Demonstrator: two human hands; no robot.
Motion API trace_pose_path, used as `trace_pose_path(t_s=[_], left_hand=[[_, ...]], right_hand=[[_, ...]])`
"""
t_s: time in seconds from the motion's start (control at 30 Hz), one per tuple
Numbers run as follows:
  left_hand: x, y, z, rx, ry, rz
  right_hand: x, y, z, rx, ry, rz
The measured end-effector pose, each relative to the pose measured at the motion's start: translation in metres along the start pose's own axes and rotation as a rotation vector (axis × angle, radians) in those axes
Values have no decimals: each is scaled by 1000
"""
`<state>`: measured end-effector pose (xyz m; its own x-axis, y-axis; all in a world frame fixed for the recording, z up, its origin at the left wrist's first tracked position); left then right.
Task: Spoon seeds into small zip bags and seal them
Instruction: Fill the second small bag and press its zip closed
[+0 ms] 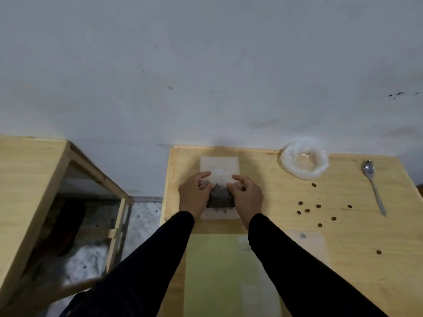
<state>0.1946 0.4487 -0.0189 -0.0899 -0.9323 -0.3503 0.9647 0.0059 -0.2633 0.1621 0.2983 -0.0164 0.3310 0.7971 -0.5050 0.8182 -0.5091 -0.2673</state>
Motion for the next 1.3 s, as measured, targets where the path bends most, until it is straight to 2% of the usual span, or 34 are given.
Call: trace_pose_path(t_s=[0.2, 0.37, 0.47, 0.63, 0.77, 0.87, 0.93, 1.07, 1.3], left_hand=[[10, 10, -3, 63, 120, 26], [15, 11, -10, 167, 324, 42], [16, 8, -10, 216, 387, 14], [16, 0, -7, 256, 463, -25], [10, -12, 14, 367, 541, -53], [6, -24, 35, 449, 530, -57], [7, -34, 45, 480, 513, -55], [26, -64, 55, 576, 499, -120], [91, -135, 41, 613, 490, -292]], right_hand=[[7, 16, 4, -39, -148, -14], [10, 16, 3, -213, -277, 24], [16, 12, 2, -355, -468, -31], [20, -2, -6, -578, -637, -57], [10, -16, -20, -727, -832, -80], [-9, -34, -36, -712, -819, -95], [-24, -43, -38, -693, -830, -18], [-55, -59, -12, -469, -710, -27], [-137, -101, 60, -211, -732, 95]])
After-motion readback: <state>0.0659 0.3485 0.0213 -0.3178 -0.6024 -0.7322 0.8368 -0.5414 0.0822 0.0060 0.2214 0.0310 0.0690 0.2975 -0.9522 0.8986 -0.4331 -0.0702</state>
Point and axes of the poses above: each hand's wrist, its own y-axis towards the middle knuckle, its own x-axis out of the palm, z = x × y, the point moved 4 cm from there along y, towards the middle knuckle, and after that the axes turned 4 degrees about -y, right-handed, at the moved point
